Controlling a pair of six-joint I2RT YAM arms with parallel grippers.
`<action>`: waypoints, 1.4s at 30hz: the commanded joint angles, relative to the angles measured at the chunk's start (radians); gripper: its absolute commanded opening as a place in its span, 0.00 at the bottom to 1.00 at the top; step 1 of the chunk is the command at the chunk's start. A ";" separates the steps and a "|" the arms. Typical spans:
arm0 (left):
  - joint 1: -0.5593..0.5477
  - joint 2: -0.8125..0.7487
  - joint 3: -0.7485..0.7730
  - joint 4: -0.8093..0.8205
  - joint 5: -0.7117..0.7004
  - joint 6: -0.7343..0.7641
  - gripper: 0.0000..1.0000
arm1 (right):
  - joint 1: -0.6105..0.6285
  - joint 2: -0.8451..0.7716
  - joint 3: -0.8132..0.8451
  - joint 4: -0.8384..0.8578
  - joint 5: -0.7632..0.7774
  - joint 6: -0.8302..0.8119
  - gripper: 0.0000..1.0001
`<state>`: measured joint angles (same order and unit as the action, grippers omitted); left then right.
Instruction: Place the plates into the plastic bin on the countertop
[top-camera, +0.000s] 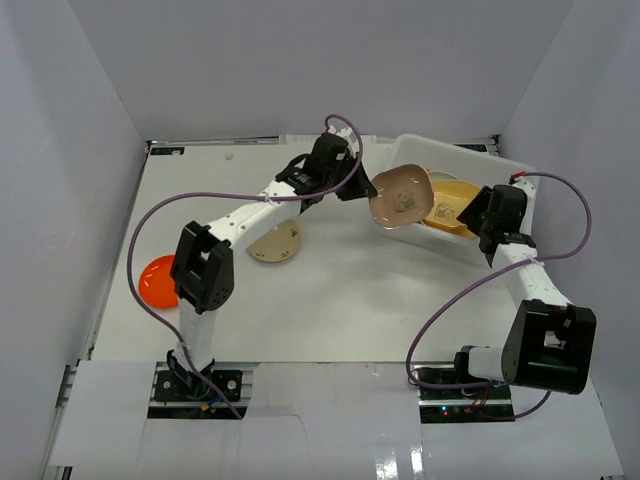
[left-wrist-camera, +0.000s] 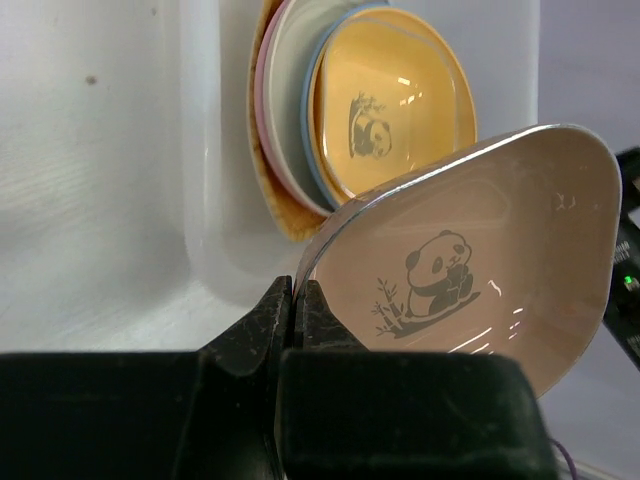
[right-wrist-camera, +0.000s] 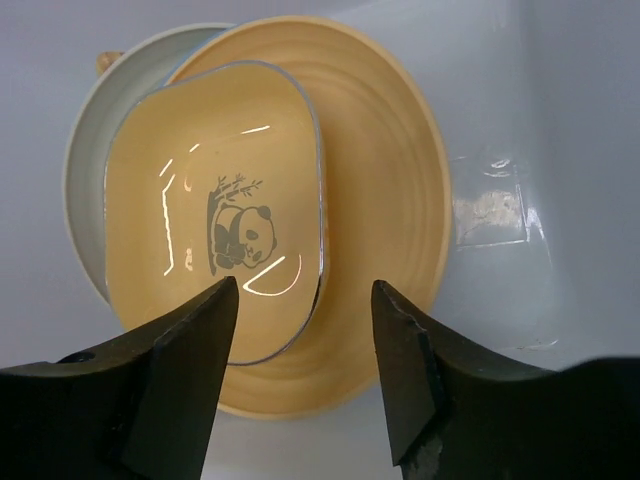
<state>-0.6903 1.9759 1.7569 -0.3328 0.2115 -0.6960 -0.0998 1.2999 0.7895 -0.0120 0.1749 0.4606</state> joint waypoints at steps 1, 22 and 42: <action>-0.005 0.066 0.172 -0.011 -0.004 -0.042 0.00 | -0.053 -0.076 0.062 0.026 -0.115 0.016 0.63; -0.138 0.543 0.653 0.096 -0.050 -0.204 0.00 | -0.140 -0.363 0.189 0.052 -0.503 0.179 0.52; 0.049 -0.036 0.249 0.101 -0.191 0.071 0.81 | 0.445 -0.300 0.221 0.014 -0.411 -0.005 0.51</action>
<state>-0.6594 2.2383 2.0945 -0.2153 0.0784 -0.7609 0.1726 0.9520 0.9600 -0.0029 -0.2779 0.5388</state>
